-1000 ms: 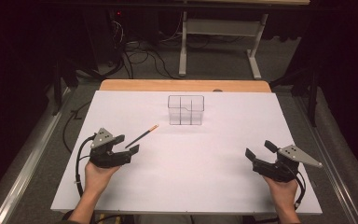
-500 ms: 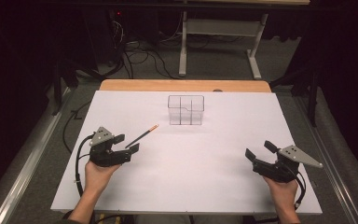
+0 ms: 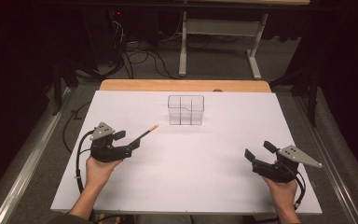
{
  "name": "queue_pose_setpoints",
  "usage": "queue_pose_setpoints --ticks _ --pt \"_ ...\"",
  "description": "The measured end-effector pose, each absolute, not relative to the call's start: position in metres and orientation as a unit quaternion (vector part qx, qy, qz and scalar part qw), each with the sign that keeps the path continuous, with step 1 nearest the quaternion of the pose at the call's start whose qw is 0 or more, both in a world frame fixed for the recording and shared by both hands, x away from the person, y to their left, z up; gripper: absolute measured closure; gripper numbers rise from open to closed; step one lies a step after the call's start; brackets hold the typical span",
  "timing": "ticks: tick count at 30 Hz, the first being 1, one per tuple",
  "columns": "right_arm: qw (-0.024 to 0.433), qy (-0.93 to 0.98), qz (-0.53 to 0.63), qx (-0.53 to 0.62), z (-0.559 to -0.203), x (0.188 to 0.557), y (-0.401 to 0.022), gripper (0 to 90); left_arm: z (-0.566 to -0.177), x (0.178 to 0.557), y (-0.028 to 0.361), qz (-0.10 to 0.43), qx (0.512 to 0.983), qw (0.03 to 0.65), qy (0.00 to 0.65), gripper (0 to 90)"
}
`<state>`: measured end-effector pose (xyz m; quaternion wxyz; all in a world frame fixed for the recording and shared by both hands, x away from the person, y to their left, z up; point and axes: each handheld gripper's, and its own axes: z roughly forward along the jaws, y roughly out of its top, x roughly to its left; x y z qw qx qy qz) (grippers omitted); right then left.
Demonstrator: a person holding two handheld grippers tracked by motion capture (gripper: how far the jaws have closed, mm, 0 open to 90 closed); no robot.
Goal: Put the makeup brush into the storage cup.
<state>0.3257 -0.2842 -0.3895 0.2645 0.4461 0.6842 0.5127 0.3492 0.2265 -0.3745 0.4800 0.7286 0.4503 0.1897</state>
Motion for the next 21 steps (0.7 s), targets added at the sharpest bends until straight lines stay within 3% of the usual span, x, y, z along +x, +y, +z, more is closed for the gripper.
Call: queue_pose_setpoints --ticks 21 --pt "0.264 0.684 0.514 0.445 -0.39 0.327 -0.286 18.7 -0.365 0.376 0.215 0.201 0.729 0.48 0.445 28.6"
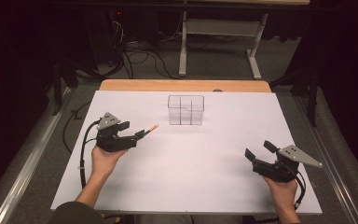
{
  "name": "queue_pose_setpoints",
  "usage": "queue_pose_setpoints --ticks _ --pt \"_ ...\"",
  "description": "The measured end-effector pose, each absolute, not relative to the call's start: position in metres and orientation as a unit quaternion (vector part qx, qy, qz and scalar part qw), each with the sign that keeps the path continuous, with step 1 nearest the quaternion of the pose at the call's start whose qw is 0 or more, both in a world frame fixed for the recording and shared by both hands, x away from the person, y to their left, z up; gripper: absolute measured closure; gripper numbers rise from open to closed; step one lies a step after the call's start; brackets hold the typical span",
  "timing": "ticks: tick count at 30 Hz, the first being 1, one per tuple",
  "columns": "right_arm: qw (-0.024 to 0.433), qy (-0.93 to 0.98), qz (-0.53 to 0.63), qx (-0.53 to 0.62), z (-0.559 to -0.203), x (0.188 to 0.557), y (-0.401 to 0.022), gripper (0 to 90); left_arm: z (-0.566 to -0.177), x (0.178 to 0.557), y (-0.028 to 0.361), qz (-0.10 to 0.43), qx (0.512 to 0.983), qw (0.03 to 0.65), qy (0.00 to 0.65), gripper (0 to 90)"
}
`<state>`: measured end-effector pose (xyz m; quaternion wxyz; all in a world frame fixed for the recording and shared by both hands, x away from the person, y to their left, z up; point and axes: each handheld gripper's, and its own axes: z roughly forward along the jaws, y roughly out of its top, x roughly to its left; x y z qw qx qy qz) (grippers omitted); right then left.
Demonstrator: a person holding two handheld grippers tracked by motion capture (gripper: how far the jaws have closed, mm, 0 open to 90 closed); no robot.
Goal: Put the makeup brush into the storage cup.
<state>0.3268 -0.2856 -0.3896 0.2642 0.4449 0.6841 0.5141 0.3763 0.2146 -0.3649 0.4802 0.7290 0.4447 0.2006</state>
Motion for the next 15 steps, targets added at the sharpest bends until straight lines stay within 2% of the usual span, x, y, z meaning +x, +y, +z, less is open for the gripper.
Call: queue_pose_setpoints --ticks 15 --pt "0.262 0.681 0.517 0.447 -0.39 0.327 -0.286 18.7 -0.357 0.395 0.2 0.191 0.741 0.47 0.44 28.5"
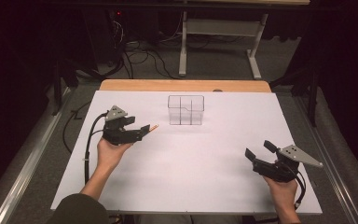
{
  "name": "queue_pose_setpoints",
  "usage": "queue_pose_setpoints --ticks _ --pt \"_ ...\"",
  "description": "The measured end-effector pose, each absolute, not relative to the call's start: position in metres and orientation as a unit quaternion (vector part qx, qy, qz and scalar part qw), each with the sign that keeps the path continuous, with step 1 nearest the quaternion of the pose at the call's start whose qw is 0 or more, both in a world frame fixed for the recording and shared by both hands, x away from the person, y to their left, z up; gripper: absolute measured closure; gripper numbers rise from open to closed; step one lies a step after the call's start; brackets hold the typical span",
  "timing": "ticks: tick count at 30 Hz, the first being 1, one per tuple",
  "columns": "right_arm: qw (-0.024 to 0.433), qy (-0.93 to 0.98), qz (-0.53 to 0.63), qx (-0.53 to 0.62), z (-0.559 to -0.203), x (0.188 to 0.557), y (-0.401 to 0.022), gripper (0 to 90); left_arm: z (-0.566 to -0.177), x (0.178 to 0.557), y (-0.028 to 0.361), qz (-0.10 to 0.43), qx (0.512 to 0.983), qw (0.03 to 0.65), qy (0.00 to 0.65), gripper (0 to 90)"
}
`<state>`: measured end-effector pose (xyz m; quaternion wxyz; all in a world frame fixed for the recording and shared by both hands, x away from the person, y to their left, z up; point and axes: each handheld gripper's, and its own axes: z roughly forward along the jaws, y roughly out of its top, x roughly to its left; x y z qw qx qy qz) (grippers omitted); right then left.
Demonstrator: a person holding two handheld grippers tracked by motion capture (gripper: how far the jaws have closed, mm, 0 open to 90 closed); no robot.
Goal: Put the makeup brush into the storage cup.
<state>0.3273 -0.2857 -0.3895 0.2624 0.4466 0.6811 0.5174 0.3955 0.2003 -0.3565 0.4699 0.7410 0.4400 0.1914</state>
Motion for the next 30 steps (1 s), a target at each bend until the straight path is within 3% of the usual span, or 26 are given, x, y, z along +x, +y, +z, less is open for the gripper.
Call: queue_pose_setpoints --ticks 30 --pt "0.258 0.681 0.52 0.446 -0.39 0.327 -0.286 18.5 -0.356 0.421 0.181 0.218 0.743 0.464 0.43 27.4"
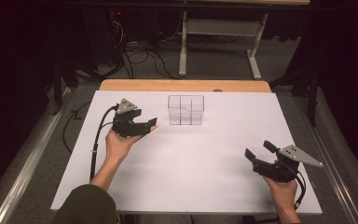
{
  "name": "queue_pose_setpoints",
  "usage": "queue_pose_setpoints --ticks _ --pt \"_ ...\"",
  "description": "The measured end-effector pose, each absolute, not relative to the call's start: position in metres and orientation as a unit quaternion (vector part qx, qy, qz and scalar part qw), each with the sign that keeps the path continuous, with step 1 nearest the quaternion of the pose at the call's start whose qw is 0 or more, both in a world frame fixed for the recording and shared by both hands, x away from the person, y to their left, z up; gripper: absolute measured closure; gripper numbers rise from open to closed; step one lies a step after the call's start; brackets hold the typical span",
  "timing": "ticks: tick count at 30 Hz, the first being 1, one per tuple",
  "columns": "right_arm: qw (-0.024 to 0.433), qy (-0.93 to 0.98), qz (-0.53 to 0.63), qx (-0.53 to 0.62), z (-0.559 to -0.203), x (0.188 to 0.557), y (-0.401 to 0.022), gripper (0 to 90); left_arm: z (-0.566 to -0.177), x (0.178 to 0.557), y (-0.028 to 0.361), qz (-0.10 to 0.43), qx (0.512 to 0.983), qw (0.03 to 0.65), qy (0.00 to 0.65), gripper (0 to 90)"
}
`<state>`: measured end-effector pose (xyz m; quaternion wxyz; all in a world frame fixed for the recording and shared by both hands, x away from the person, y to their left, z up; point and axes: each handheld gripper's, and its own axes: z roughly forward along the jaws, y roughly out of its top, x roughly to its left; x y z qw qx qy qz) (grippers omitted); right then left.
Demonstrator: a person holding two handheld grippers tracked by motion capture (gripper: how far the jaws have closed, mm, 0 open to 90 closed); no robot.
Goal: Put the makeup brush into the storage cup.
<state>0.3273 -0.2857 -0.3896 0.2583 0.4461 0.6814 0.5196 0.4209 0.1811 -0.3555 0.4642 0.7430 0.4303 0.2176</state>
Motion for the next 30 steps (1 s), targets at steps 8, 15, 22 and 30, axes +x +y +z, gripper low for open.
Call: queue_pose_setpoints --ticks 8,15,22,30 --pt "0.258 0.684 0.518 0.443 -0.39 0.327 -0.285 18.5 -0.352 0.426 0.178 0.213 0.748 0.449 0.439 30.5" --pt "0.259 0.685 0.518 0.443 -0.39 0.328 -0.285 18.5 -0.347 0.431 0.176 0.223 0.761 0.417 0.443 33.3" --pt "0.259 0.685 0.517 0.444 -0.39 0.328 -0.286 18.5 -0.343 0.435 0.174 0.22 0.777 0.389 0.442 34.5" --pt "0.258 0.686 0.514 0.445 -0.39 0.328 -0.285 18.5 -0.341 0.439 0.171 0.215 0.798 0.357 0.436 37.0"
